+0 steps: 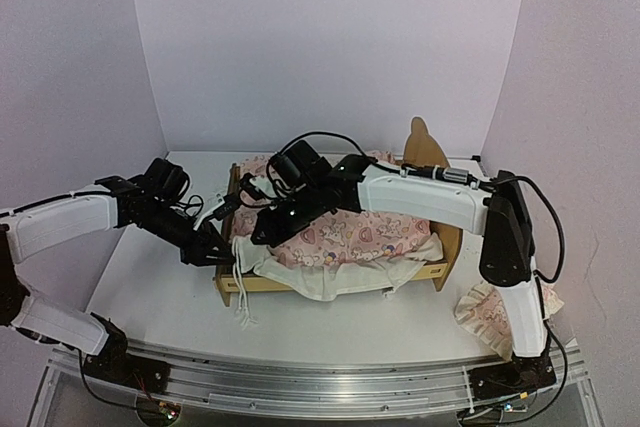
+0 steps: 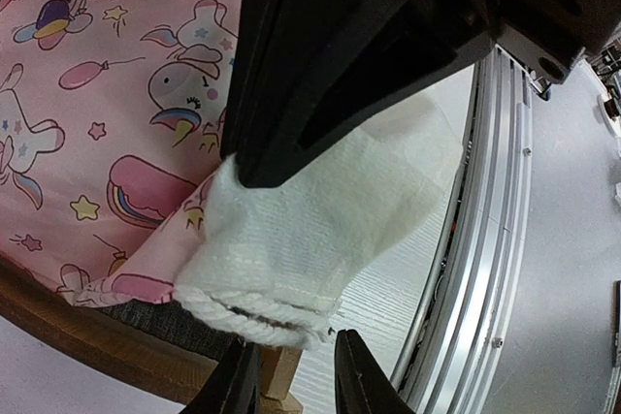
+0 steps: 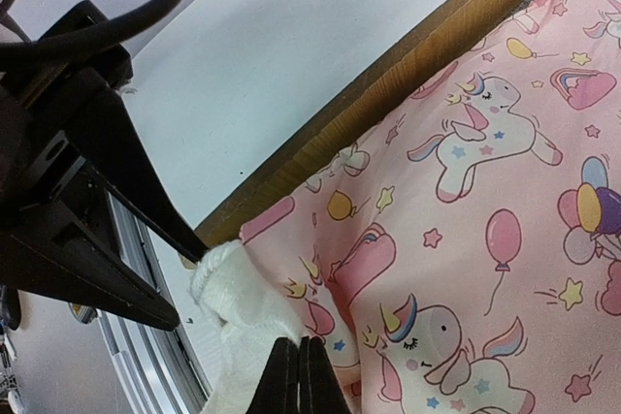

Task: Set up the pet bed

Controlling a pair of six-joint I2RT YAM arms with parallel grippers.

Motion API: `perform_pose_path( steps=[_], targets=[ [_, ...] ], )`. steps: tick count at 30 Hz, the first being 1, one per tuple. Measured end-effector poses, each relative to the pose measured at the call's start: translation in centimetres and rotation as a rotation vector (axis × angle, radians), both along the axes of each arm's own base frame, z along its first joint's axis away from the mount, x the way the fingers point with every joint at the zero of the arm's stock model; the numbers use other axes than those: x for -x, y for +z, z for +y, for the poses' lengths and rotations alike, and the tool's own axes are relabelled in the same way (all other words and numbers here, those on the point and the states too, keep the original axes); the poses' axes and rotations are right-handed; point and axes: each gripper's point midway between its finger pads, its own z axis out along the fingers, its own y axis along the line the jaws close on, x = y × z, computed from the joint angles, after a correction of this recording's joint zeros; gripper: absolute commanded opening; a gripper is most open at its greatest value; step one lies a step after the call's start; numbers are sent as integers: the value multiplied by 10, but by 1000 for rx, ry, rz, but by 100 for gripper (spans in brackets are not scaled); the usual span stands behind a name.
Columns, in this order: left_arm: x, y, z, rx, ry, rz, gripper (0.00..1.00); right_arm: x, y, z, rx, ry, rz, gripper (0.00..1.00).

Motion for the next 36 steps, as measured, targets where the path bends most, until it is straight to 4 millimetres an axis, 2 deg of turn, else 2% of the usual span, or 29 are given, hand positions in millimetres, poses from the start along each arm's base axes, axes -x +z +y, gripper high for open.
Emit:
perform_pose_path(
  steps=[2,5,6,11,16,21,24,30,36],
  targets=[
    [-1,-2,-1,1,2,6,20,-1,-2,1,-7,-2,5,0],
    [-2,-4,-3,2,2,15,2,-2,-2,1,-18,-7,14,0],
    [-2,-4,-4,4,-2,11,0,-3,-2,2,-23,-8,16,0],
    [-2,-4,-6,4,-7,5,0,-8,-2,0,-36,-18,18,0],
    [-3,-4,0,-45,-19,-22,0,-14,-4,-12,-28,-39,23,0],
    [-27,26,3,-100,-37,-185,0,-23,-3,-27,-18,-71,17,0],
    [-37,46,1,-103,-56,-271,0,-25,2,-28,-30,-74,4,0],
    [-41,58,3,-139,-107,-358,0,-26,10,-28,-46,-73,-17,0],
    [-56,86,-8,-125,-146,-475,0,-28,15,-25,-68,-70,-36,0]
  ],
)
